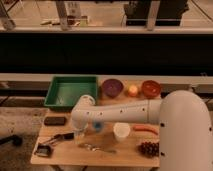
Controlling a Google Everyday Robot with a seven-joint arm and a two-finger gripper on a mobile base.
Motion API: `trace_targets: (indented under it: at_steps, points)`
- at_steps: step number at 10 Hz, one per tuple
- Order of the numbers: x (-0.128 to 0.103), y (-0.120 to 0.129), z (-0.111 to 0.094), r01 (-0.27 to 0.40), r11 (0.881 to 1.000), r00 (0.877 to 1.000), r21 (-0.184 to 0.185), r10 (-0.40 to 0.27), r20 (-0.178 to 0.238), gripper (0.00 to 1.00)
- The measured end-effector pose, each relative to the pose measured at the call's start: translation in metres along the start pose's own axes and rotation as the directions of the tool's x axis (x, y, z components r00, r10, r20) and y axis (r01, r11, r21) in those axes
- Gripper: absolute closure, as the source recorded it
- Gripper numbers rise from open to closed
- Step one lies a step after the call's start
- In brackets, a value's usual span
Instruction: Place brush in metal cup
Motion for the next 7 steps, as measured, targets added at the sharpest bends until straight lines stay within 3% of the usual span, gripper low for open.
trace_targets:
  at_steps: [3, 7]
  points:
    - [0.0020, 0.0003, 0.0058, -0.003, 1.000, 1.000, -0.014, 0.003, 0.005, 0.36]
    - [0.0026, 0.0001, 0.0086, -0.008, 1.000, 1.000, -0.022, 0.009, 0.012, 0.73]
